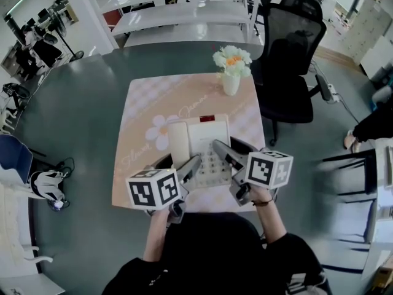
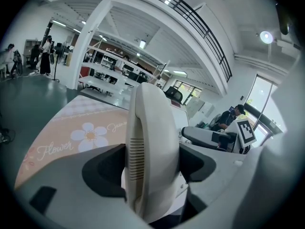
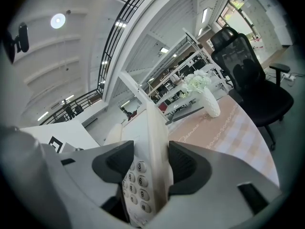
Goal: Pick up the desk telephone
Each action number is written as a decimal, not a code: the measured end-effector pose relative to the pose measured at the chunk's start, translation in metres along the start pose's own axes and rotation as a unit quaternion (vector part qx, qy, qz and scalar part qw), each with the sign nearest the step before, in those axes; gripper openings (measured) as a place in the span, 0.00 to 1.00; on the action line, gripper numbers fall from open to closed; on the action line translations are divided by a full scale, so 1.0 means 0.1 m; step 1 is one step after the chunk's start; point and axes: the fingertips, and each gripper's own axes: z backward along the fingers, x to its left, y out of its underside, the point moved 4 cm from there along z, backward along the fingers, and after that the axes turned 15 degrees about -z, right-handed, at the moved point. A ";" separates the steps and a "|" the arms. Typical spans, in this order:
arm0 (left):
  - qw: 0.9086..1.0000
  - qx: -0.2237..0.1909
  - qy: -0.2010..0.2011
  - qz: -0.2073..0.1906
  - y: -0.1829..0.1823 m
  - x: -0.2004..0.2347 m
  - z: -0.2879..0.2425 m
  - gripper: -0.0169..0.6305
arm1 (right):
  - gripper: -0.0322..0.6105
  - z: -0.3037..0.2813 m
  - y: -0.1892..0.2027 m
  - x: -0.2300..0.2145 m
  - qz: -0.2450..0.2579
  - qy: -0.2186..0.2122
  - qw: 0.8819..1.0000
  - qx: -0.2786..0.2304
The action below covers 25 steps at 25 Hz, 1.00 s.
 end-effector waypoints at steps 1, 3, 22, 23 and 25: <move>1.000 -0.002 -0.001 -0.001 -0.01 -0.01 0.01 0.53 | 0.39 0.01 -0.01 0.01 0.003 -0.002 1.000 -0.001; 1.000 -0.006 -0.002 -0.004 -0.04 -0.02 0.02 0.53 | 0.39 0.02 -0.03 0.04 0.007 -0.005 1.000 -0.002; 1.000 -0.008 -0.008 -0.009 -0.06 -0.03 0.05 0.53 | 0.39 0.03 -0.04 0.08 0.015 -0.009 1.000 0.000; 1.000 -0.008 -0.007 -0.009 -0.06 -0.02 0.06 0.53 | 0.39 0.02 -0.04 0.08 0.015 -0.009 1.000 -0.001; 1.000 -0.008 -0.006 -0.010 -0.07 -0.01 0.06 0.53 | 0.39 0.01 -0.03 0.10 0.015 -0.009 1.000 0.000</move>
